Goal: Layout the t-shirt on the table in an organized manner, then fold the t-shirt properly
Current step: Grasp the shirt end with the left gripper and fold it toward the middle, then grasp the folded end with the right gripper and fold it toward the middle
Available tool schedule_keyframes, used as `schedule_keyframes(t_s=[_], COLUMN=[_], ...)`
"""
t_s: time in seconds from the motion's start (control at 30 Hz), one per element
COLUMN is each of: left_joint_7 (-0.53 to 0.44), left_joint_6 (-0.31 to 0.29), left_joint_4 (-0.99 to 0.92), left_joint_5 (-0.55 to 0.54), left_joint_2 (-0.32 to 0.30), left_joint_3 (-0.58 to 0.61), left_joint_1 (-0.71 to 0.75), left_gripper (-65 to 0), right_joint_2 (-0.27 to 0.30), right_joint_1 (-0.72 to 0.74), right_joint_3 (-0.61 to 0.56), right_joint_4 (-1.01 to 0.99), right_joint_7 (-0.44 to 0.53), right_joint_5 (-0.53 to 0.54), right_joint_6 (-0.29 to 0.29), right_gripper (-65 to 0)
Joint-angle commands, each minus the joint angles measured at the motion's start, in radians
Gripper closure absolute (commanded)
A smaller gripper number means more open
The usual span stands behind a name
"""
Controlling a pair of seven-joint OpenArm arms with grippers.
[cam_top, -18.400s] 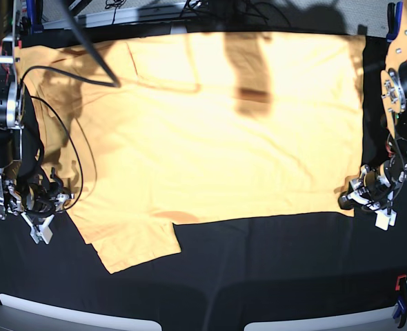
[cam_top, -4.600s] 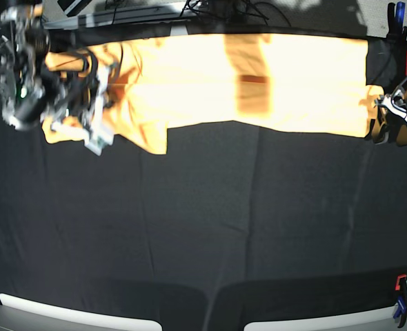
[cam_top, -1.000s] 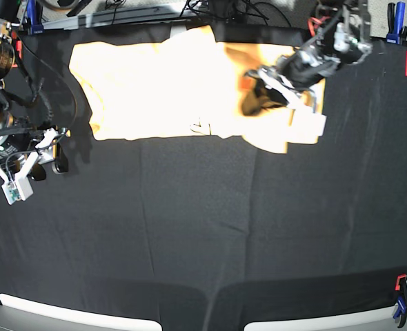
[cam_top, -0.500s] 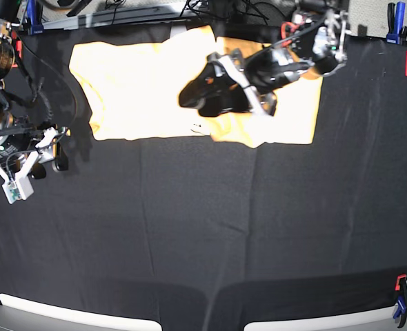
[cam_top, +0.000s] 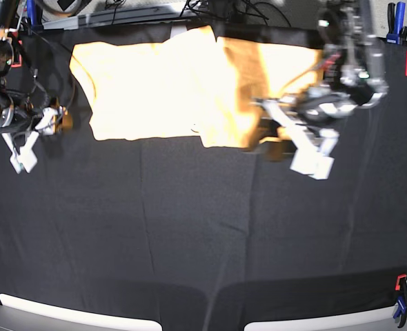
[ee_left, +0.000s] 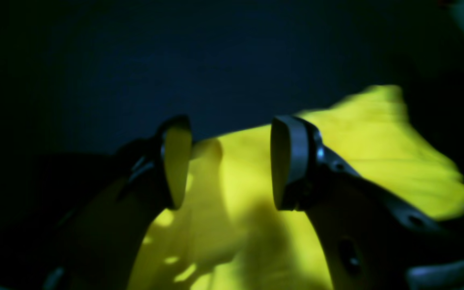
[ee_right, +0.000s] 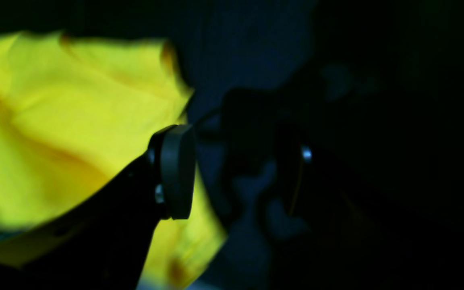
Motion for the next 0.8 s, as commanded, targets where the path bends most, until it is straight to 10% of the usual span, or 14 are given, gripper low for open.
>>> schedule_keyframes(t_s=[0.0,0.77], left_joint_7=[-0.029,-0.036], left_joint_6=[-0.008,-0.008], left_joint_4=[0.019,0.019], left_joint_5=[-0.010,-0.011], left_joint_2=[-0.010,-0.074], left_joint_3=[-0.018,-0.079], left_joint_1=[-0.010,-0.011], left_gripper=[-29.9,-29.9], right_joint_2=[0.022,0.009], right_joint_1=[0.008,0.005], right_joint_3=[0.009,-0.144], right_joint_4=[0.005,-0.181], right_joint_7=[-0.006,-0.012], right_joint_5=[0.081,0.078], right_joint_6=[0.037,0.045], right_gripper=[-30.6,-30.6])
